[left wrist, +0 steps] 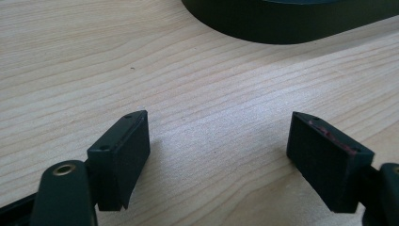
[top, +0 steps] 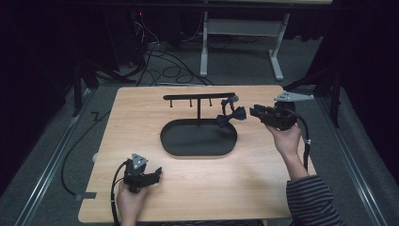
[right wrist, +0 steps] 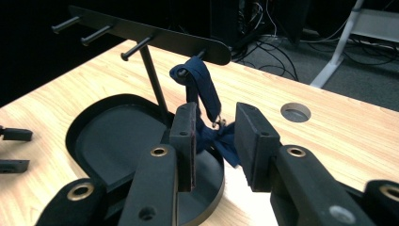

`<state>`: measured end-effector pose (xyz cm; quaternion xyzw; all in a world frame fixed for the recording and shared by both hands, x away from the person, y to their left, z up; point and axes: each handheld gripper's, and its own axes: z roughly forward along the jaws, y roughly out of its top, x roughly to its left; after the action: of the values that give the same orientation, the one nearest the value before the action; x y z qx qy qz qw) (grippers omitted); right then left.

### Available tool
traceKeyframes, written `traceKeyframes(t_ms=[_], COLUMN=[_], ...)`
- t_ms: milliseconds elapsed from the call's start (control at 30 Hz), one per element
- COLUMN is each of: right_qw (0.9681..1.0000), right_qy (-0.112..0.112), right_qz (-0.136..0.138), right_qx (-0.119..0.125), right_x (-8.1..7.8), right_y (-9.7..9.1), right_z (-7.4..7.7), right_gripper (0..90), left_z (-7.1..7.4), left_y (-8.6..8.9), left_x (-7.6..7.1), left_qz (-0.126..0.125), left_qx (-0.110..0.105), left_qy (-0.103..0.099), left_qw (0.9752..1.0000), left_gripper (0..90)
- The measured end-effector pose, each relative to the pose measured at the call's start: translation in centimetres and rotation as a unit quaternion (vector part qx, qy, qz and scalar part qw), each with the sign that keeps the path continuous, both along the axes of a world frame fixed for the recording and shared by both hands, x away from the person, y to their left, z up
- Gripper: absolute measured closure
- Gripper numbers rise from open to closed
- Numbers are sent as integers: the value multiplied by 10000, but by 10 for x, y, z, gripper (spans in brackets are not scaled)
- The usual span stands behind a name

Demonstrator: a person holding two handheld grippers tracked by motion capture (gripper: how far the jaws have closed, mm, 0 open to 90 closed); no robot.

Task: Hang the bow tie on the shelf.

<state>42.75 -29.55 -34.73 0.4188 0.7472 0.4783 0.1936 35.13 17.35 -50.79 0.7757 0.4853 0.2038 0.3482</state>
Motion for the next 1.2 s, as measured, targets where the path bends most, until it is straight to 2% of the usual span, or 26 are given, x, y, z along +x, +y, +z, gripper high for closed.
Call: traceKeyframes(t_ms=[100, 333, 667, 967, 1200], right_qw=[10000, 10000, 9996, 9994, 9993], right_qy=[-48, -9, -99, -30, -71], right_qz=[11, -35, -96, -133, -127], right_qx=[-26, 65, 227, 321, 340], right_x=[-6, -16, -41, -52, -62], right_y=[-3, -12, -28, -35, -37], right_z=[0, -4, -12, -24, -28], right_gripper=[703, 701, 701, 701, 700], left_z=[0, 0, 0, 0, 0], left_y=[0, 0, 0, 0, 0], left_x=[0, 0, 0, 0, 0], left_qz=[0, 0, 0, 0, 0], left_qx=[-1, -3, -3, -2, -3], left_qy=[1, 1, 1, 1, 1], left_qw=[10000, 10000, 10000, 10000, 10000], left_gripper=[221, 221, 221, 221, 221])
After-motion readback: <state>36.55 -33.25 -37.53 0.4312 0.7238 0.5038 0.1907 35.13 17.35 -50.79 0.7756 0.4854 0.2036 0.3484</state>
